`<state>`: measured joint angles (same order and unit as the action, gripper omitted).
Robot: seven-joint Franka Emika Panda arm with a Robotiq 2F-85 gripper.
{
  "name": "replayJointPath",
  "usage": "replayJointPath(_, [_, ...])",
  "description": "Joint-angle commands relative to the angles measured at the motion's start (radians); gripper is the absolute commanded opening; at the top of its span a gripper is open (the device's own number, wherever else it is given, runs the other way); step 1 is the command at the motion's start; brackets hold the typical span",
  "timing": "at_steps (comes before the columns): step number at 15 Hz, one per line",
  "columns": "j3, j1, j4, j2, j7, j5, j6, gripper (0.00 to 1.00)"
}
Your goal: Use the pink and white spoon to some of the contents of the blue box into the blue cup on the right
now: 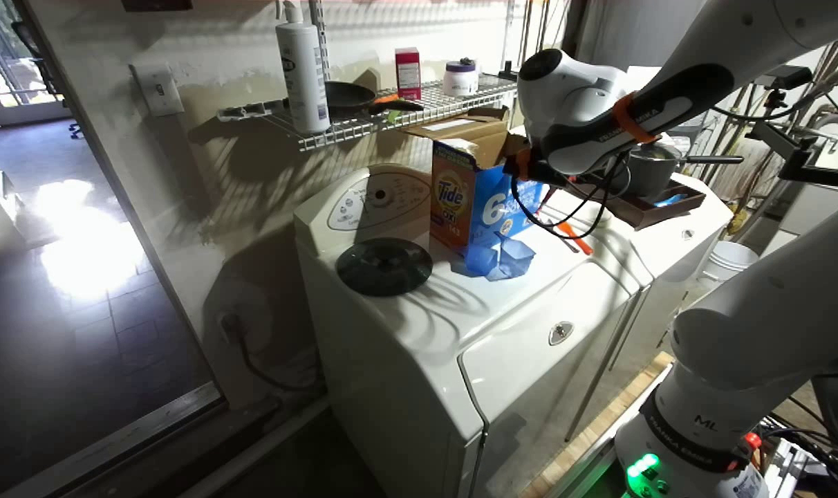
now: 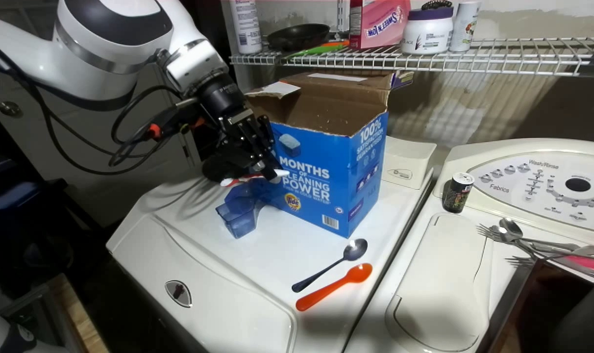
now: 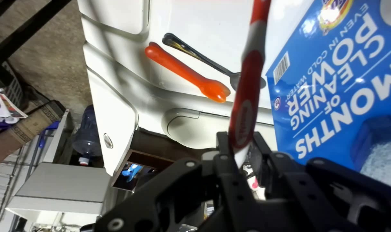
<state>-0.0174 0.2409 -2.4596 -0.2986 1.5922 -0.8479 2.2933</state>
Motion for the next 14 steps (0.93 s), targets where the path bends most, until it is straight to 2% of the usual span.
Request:
replayJointPath(1, [0.009,-0.017,-0.001,0.027,0.108,-0.081,0.022,0.05])
replayJointPath(14, [0.017,-0.097,0.005,0.094,0.330,-0.297,-0.038,0.05])
